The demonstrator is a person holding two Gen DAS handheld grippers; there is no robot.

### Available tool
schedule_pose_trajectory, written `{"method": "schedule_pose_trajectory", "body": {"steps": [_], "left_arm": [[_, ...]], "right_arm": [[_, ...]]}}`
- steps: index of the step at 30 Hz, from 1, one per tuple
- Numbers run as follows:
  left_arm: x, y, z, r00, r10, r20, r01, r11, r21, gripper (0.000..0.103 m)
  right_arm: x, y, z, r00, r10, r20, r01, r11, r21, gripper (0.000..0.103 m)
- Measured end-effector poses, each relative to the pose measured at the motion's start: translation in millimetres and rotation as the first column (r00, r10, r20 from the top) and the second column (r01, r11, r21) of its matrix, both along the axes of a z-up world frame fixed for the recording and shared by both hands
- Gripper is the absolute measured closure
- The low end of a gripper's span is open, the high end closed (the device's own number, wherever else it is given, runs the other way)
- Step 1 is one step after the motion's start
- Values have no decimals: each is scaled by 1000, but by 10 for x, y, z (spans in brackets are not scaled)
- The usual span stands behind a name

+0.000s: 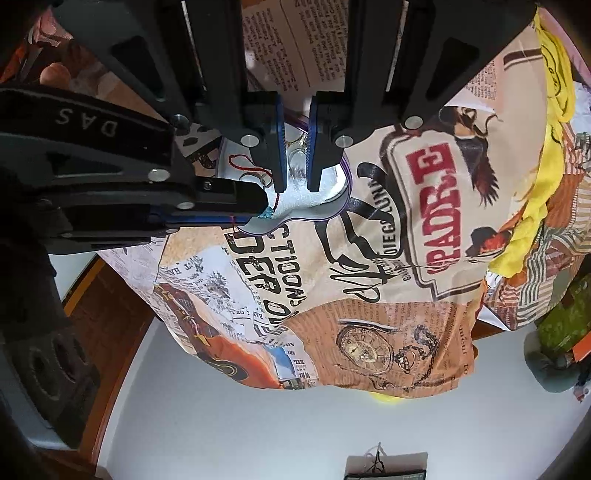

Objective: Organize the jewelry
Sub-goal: 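Carry the bracelet over the heart tin with the right tool and open it while the left tool follows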

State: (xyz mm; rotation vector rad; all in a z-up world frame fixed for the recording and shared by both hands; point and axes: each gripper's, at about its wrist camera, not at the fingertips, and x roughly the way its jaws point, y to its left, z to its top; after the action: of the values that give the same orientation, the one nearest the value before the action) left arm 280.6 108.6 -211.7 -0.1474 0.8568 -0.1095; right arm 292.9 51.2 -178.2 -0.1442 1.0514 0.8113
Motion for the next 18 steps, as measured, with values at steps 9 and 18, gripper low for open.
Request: {"method": "schedule_pose_trajectory", "body": {"steps": [9,18], "left_arm": [[-97,7,77,1000,-4,-9,4,1000,8,89],[-260,36,329,999,15,35,-15,1000,20,83]], "right_arm": [[-1,12,7,1000,7,-1,-7,1000,-8,92],[-43,-70,170,999,-19,32,19,1000,13,65]]}}
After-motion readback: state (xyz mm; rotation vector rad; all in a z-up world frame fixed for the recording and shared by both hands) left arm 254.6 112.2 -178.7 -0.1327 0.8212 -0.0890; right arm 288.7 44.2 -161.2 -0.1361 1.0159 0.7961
